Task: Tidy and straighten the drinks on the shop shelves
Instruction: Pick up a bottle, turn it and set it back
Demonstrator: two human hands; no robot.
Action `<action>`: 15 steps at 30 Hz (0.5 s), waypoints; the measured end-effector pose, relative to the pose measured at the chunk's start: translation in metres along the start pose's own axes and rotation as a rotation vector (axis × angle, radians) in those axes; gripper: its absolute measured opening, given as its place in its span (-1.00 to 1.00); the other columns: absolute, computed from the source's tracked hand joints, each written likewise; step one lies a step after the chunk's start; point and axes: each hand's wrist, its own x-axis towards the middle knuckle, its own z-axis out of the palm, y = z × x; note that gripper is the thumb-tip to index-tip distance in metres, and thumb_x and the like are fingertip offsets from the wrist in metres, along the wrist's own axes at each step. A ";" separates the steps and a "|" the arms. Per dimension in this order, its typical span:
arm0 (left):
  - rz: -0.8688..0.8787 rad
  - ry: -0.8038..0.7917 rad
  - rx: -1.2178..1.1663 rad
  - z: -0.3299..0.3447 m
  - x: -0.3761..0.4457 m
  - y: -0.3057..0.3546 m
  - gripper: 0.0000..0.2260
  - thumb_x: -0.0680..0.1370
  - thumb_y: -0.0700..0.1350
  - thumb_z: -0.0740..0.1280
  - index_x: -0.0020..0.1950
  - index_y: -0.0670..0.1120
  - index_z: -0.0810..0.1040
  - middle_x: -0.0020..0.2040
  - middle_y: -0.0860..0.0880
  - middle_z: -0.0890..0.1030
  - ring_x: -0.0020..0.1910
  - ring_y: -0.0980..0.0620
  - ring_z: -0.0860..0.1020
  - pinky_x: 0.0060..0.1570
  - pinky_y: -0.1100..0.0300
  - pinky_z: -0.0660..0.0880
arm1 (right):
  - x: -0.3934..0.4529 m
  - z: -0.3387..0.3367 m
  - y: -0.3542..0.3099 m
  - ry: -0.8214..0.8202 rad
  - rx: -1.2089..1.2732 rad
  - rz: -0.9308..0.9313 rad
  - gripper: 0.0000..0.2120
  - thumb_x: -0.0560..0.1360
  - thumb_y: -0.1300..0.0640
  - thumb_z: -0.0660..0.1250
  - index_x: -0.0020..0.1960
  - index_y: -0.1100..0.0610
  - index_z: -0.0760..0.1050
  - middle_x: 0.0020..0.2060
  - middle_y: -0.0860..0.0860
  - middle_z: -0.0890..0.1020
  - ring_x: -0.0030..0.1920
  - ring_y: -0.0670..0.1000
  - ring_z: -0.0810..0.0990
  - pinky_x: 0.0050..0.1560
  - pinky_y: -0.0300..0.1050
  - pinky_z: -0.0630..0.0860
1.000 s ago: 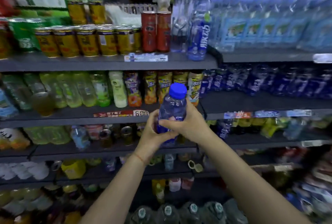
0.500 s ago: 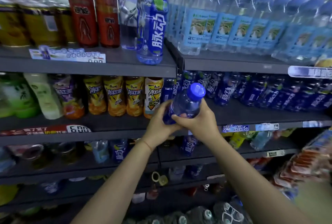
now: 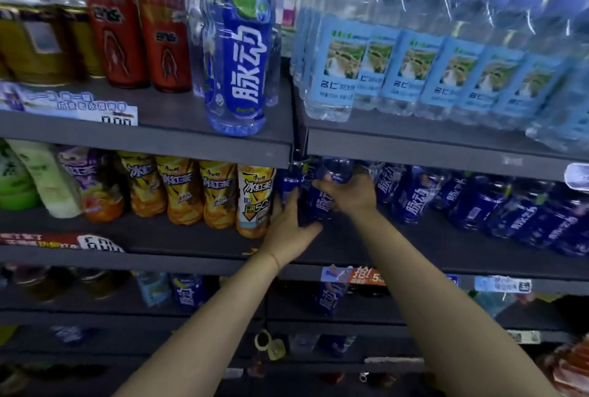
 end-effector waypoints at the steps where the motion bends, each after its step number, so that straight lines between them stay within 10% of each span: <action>1: -0.007 0.011 0.009 0.002 0.000 0.001 -0.23 0.53 0.00 0.39 0.60 0.09 -0.01 0.61 -0.06 -0.01 0.57 -0.06 0.05 0.38 0.21 0.08 | 0.008 0.002 0.002 -0.021 -0.023 0.010 -0.21 0.13 -0.33 0.53 0.15 0.20 0.56 -0.16 0.08 0.72 -0.19 0.06 0.71 -0.16 0.02 0.68; 5: -0.051 0.075 0.014 0.015 0.000 0.008 -0.23 0.52 -0.02 0.40 0.60 0.09 0.01 0.60 -0.03 -0.01 0.56 0.01 0.04 0.26 0.30 0.01 | 0.014 0.000 0.004 -0.050 -0.012 -0.096 -0.14 0.28 -0.19 0.58 0.37 0.20 0.30 0.11 0.16 0.64 0.02 0.17 0.67 -0.03 0.02 0.63; 11: -0.161 0.167 0.045 0.025 0.001 0.028 -0.30 0.55 -0.04 0.37 0.59 0.03 0.07 0.60 -0.07 0.01 0.56 -0.02 0.05 0.31 0.30 0.06 | 0.019 -0.006 0.016 -0.178 0.001 -0.173 -0.32 0.29 -0.12 0.56 0.26 0.20 0.45 0.11 0.12 0.62 0.11 0.15 0.62 -0.04 -0.12 0.54; 15: -0.103 0.306 0.101 0.030 -0.009 0.039 -0.61 0.55 -0.14 0.35 0.38 -0.07 0.48 0.36 -0.08 0.46 0.39 -0.06 0.40 0.21 0.34 0.28 | 0.011 -0.013 0.023 -0.132 0.063 -0.293 -0.47 0.32 0.06 0.44 0.21 0.25 0.42 0.11 0.15 0.54 0.10 0.17 0.57 -0.11 -0.09 0.52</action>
